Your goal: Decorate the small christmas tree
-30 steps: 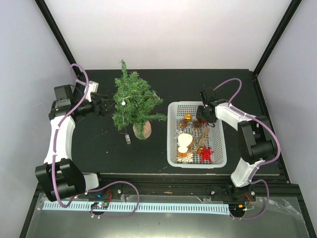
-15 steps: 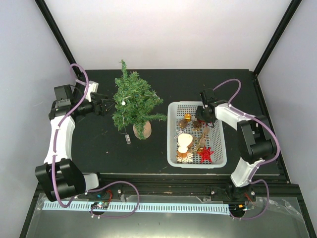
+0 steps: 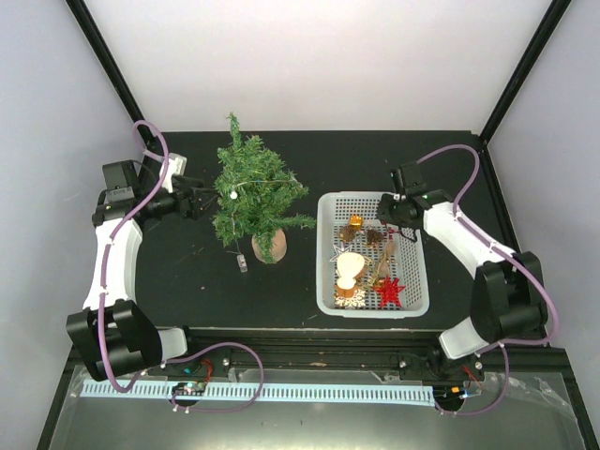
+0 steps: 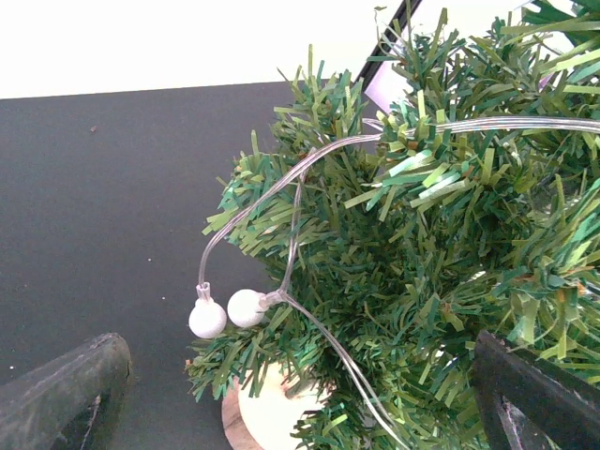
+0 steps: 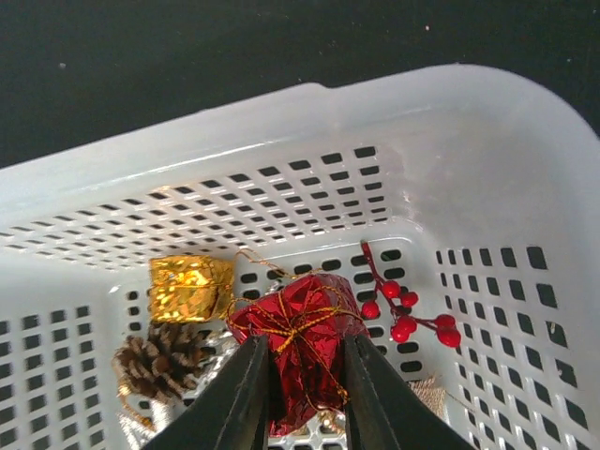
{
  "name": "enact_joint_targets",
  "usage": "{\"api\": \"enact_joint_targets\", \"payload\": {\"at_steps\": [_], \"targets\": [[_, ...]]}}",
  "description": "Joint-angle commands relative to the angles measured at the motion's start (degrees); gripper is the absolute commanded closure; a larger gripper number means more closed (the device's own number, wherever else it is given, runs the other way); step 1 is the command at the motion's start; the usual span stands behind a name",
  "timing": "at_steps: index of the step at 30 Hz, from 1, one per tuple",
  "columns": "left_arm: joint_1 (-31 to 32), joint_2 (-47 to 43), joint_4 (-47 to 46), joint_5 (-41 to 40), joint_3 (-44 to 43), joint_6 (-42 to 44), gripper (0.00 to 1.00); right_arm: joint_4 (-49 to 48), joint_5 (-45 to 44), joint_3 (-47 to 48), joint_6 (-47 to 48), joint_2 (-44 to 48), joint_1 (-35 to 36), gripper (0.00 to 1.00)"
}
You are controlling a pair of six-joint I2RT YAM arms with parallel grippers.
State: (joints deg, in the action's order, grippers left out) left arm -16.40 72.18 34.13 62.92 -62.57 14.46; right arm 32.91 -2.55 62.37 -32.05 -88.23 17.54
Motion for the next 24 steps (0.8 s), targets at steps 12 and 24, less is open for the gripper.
{"api": "enact_joint_targets", "payload": {"at_steps": [12,24], "targets": [[-0.6,2.9,1.1,-2.8,-3.8,2.1,0.01,9.4,2.6,17.5,0.3,10.7,13.0,0.78],[-0.8,2.8,0.3,-1.6,-2.3,1.3,0.01,6.9,8.1,30.4,-1.7,7.3,21.3,0.77]]}}
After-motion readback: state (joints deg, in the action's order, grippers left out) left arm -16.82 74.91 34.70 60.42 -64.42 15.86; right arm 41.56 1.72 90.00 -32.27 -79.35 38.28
